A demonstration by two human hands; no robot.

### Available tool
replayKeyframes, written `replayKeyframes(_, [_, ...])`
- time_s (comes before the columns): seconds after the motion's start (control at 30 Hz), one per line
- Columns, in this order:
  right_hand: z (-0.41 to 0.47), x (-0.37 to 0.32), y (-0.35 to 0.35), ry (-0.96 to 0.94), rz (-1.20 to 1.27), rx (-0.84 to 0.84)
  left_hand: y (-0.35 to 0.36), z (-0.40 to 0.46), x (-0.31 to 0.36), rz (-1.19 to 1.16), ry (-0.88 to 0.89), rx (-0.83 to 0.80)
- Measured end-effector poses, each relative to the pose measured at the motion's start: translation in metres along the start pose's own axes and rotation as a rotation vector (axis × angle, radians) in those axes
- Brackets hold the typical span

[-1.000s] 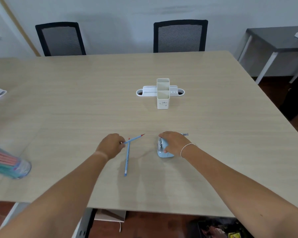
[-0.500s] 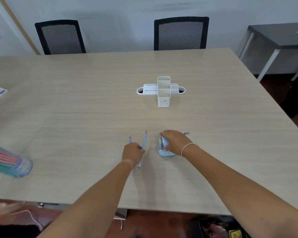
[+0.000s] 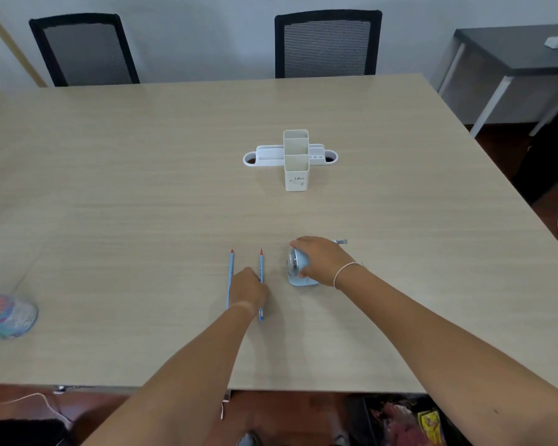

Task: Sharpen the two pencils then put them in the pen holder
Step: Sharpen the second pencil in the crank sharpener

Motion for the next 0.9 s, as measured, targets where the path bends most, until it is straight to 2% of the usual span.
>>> replayKeyframes(0.17, [0.000,0.001,-0.001,-0.006,0.010,0.009,-0.005,0.002,-0.003,-0.026,-0.002,0.004])
replayKeyframes(0.33, [-0.002,0.001,-0.001,-0.012,0.017,0.004,-0.034,0.011,-0.015,0.050,-0.013,0.128])
replayKeyframes(0.57, [-0.002,-0.001,-0.002,-0.015,0.010,-0.005,-0.039,0.011,-0.038,0.143,-0.088,0.031])
replayKeyframes(0.77, [-0.003,0.000,-0.002,-0.012,0.011,-0.008,-0.037,0.010,-0.034,0.228,-0.027,-0.006])
replayKeyframes(0.9, [-0.005,-0.001,-0.002,-0.007,0.018,0.006,-0.048,0.009,-0.028,0.301,0.122,-0.018])
Point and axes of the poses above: each hand's wrist, its own z-axis towards the middle knuckle, its own y-axis out of the palm, x = y × z, the point moved 4 cm from there along z, towards the middle knuckle, and after that the axes turned 9 degrees about y, right-handed, at the moved point
